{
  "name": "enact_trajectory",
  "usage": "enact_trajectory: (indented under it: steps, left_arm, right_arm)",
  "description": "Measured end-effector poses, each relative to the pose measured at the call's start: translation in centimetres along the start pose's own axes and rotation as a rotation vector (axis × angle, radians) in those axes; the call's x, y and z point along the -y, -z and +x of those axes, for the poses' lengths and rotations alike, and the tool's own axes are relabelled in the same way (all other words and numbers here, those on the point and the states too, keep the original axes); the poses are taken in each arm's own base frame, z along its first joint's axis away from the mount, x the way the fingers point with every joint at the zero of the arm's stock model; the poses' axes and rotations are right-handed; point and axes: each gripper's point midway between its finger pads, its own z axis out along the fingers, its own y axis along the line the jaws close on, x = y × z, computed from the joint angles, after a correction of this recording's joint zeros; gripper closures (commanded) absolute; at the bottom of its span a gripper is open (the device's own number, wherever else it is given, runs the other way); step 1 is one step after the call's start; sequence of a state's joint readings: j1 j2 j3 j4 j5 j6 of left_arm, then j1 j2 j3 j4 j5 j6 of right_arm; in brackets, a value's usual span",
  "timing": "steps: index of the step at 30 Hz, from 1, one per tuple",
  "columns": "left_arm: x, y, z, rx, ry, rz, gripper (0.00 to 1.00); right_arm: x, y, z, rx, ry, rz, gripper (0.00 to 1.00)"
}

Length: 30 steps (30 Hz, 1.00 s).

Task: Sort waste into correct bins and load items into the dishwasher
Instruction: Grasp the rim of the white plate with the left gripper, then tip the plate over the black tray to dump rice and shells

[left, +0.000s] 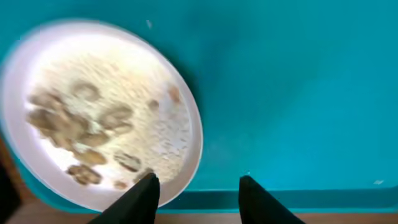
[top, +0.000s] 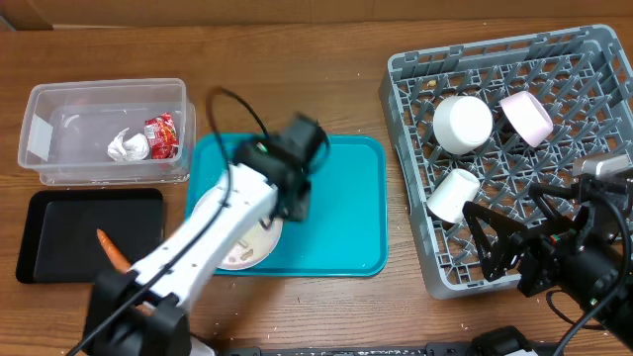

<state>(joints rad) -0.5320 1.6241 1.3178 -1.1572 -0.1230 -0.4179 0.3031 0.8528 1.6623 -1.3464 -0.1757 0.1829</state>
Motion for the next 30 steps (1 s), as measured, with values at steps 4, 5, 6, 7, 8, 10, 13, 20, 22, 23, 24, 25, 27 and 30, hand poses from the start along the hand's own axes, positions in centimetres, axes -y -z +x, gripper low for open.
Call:
enact_trajectory:
  steps: [4,5,6,7,8,10,13,20,22,23,24,25,27,30]
  left_arm:
    - [0.8,-4.8,2.8,-0.048,0.014,-0.037,0.65]
    - [0.9,-5.4,3.0,-0.05,0.019,-0.042,0.66]
    - [0.8,-6.2,3.2,-0.049,0.024,-0.047,0.67]
    - [0.8,-7.1,3.5,-0.054,0.028,-0.055,0.69]
    - [0.8,-7.6,3.6,-0.054,0.031,-0.062,0.7]
    - [0.7,-9.1,3.6,-0.048,0.033,-0.073,0.75]
    - [0.6,-10.8,3.7,-0.057,0.032,-0.095,0.87]
    - [0.0,-10.9,3.4,-0.049,0.025,-0.145,0.96]
    - [-0.3,-10.7,3.7,-0.066,0.023,-0.157,0.96]
    - [-0.4,-10.5,4.0,-0.082,0.021,-0.167,0.96]
    - [-0.6,-9.9,4.1,-0.098,0.021,-0.176,0.96]
    - [-0.6,-9.5,4.0,-0.104,0.023,-0.18,0.96]
    - [-0.6,-8.3,3.6,-0.104,0.03,-0.181,0.96]
    - [-0.4,-6.0,2.3,-0.058,0.047,-0.155,0.96]
  right_arm:
    - [0.0,0.0,0.0,-0.001,0.0,0.001,0.0]
    - [0.0,0.0,0.0,-0.001,0.0,0.001,0.0]
    - [0.0,0.0,0.0,0.0,0.0,0.0,0.0]
    - [0.0,0.0,0.0,-0.001,0.0,0.0,0.0]
    - [0.0,0.0,0.0,0.0,0.0,0.0,0.0]
    - [0.0,0.0,0.0,0.0,0.0,0.0,0.0]
    - [0.0,0.0,0.0,0.0,0.0,0.0,0.0]
    - [0.0,0.0,0.0,-0.001,0.0,0.0,0.0]
    - [0.0,0.0,0.0,0.0,0.0,0.0,0.0]
    - [0.0,0.0,0.0,-0.001,0.0,0.0,0.0]
    - [0.0,0.0,0.0,0.0,0.0,0.0,0.0]
    - [0.0,0.0,0.0,-0.001,0.0,0.001,0.0]
    - [0.0,0.0,0.0,0.0,0.0,0.0,0.0]
    - [0.0,0.0,0.0,0.0,0.001,0.001,0.0]
